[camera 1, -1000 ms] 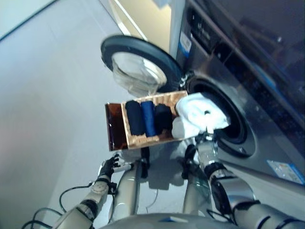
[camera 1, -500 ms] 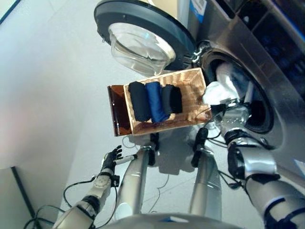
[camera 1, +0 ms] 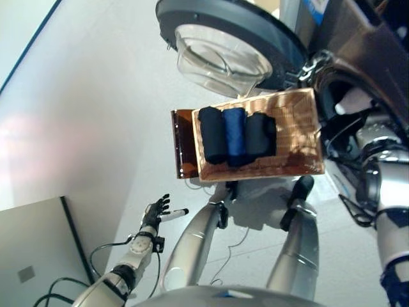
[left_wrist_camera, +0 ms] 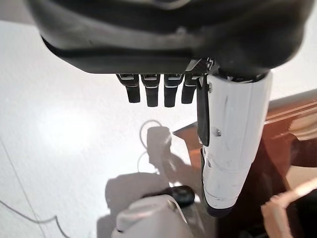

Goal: Pick up the clothes and place them into the washing machine

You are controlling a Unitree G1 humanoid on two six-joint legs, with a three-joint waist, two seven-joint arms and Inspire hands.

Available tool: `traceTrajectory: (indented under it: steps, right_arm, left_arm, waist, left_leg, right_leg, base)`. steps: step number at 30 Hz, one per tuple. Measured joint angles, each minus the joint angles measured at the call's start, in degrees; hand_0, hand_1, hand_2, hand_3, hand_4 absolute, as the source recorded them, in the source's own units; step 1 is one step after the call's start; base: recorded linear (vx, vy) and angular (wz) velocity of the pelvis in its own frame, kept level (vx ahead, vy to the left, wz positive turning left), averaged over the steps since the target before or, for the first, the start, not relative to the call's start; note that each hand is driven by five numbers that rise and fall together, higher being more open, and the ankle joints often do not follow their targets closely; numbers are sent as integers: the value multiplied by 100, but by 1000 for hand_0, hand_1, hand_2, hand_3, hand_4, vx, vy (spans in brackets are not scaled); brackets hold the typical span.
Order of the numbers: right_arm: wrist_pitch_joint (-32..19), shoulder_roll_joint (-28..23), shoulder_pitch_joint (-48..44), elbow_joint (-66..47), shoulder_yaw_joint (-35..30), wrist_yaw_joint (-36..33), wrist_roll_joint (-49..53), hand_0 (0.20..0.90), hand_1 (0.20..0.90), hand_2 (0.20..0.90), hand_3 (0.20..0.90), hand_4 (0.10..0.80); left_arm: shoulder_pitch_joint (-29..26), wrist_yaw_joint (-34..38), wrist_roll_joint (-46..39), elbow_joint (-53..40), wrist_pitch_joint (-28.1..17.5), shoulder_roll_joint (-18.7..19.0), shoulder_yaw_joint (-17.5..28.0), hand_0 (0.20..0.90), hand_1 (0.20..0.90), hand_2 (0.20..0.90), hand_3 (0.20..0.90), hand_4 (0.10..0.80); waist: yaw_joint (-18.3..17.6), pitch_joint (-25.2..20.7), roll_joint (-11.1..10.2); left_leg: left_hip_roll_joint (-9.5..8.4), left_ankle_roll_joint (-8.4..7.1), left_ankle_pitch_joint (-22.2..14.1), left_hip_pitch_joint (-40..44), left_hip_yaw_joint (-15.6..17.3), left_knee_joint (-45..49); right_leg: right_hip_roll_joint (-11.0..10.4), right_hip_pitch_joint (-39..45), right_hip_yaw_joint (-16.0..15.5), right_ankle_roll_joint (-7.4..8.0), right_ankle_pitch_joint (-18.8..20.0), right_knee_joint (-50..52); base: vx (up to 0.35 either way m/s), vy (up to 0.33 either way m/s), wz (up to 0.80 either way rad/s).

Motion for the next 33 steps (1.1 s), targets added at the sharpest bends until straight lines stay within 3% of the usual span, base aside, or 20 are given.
traceTrajectory:
  steps: [4,5,6,14,26,33]
  right_arm:
    - [6,-12,-49,-11,123,-48,-215,200,200,200,200,300]
    - [7,-38,-52,-13,134,-64,-298,475,475,475,475,496]
    - [5,-65,-52,-15,165,-109,-364,900,900,900,900,800]
    - [11,-75,-65,4,333,-265,-743,900,900,900,900,800]
    - [32,-74,-87,34,359,-262,-825,900,900,900,900,800]
    - [432,-66,-95,391,1033,-350,-1917,900,900,900,900,800]
  left_arm:
    - [6,59,4,-26,-57,1,-60,900,900,900,900,800]
    - [6,73,9,-48,-96,1,-67,900,900,900,900,800]
    - [4,87,16,-70,-127,2,-65,900,900,900,900,800]
    - [-44,228,26,-224,-232,5,-66,900,900,900,900,800]
    - [-52,254,98,-220,-248,12,-64,900,900,900,900,800]
    - [-61,315,102,-220,-256,39,-59,900,900,900,900,800]
  waist:
    - [-6,7,13]
    - [-14,7,13]
    - [-16,9,11]
    - [-79,74,-75]
    - [-94,117,-119]
    - [-124,145,-142]
  left_leg:
    - [-3,2,5,-23,29,-20]
    - [-11,19,15,-23,46,-55]
    - [-14,25,19,-27,53,-75]
    - [-67,127,-11,-22,175,-100]
    - [-87,161,-33,-22,210,-69]
    - [-73,164,-81,-40,207,35]
  right_leg:
    - [45,-26,88,34,24,-86]
    - [45,-28,100,59,41,-123]
    - [47,-28,103,73,56,-159]
    - [40,-79,256,114,128,-199]
    - [53,-78,335,128,189,-256]
    - [71,-86,360,140,196,-184]
  base:
    - [40,20,-5]
    - [49,21,-4]
    - [38,17,-3]
    - [12,10,-4]
    - [-26,0,-2]
    - [-30,-16,-1]
